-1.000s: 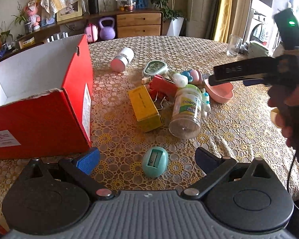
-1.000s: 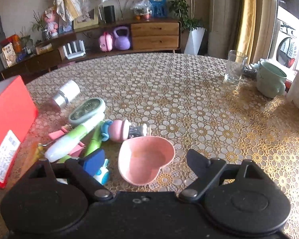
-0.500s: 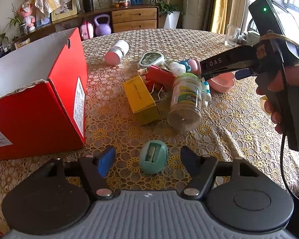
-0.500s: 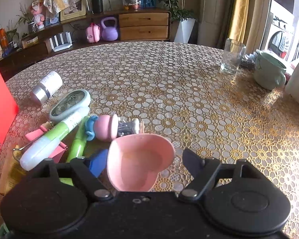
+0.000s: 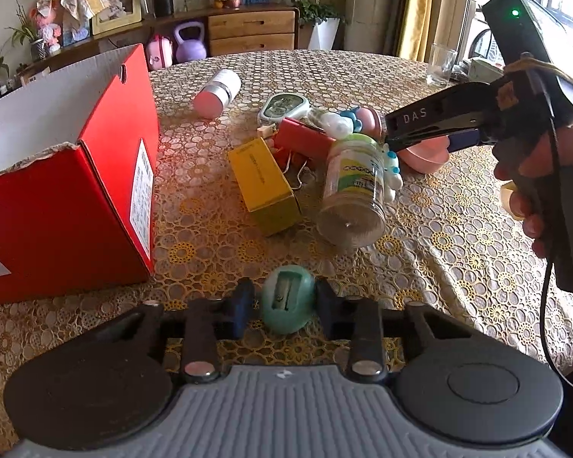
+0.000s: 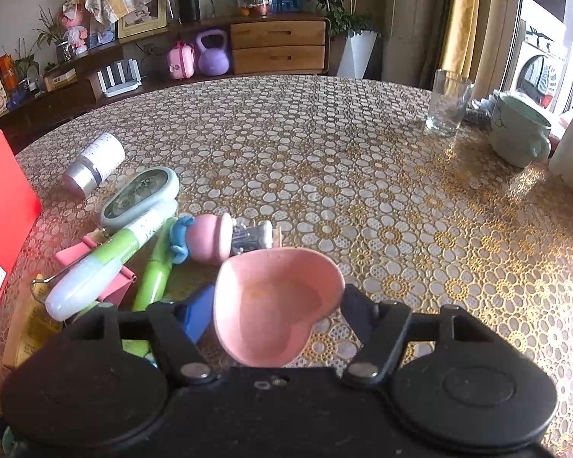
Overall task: Organize rigid objects
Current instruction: 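Close left tool on teal sharpener while right tool grips pink heart dish, then carry teal sharpener with left tool while right tool carries dish over red box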
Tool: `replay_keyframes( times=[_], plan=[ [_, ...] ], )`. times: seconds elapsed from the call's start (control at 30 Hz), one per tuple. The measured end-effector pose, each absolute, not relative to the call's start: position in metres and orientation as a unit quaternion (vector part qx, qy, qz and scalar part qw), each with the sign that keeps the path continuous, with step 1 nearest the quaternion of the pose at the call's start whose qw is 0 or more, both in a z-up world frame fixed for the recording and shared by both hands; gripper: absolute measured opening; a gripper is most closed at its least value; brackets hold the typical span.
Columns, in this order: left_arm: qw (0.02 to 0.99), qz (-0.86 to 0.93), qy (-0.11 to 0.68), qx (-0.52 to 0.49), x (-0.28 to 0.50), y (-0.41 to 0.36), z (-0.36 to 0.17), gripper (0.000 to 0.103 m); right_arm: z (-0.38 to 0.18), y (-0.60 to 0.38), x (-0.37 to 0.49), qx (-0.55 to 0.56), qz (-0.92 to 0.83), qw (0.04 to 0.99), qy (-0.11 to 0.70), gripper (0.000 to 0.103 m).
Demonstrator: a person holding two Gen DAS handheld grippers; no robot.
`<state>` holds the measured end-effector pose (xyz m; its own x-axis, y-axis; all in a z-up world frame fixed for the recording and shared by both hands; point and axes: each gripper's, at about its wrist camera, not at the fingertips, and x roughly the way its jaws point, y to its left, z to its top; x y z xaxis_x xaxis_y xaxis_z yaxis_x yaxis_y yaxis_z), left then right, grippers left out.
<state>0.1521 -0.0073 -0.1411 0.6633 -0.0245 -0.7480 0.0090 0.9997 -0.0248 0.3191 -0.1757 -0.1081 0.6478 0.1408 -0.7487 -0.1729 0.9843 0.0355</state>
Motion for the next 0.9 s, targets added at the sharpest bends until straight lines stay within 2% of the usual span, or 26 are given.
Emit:
replay_keyframes(
  times=[0.37, 0.9],
  plan=[
    [0.917, -0.005, 0.399, -0.008, 0.146, -0.004, -0.134, 0.030, -0.081, -0.186, 0.287, -0.021, 0.106, 0.910, 0.400, 0.070],
    [0.924, 0.011, 0.379, -0.049, 0.125, 0.033, -0.073, 0.030, -0.003, -0.158, 0.223, -0.044, 0.198, 0.909, 0.363, 0.070]
  ],
)
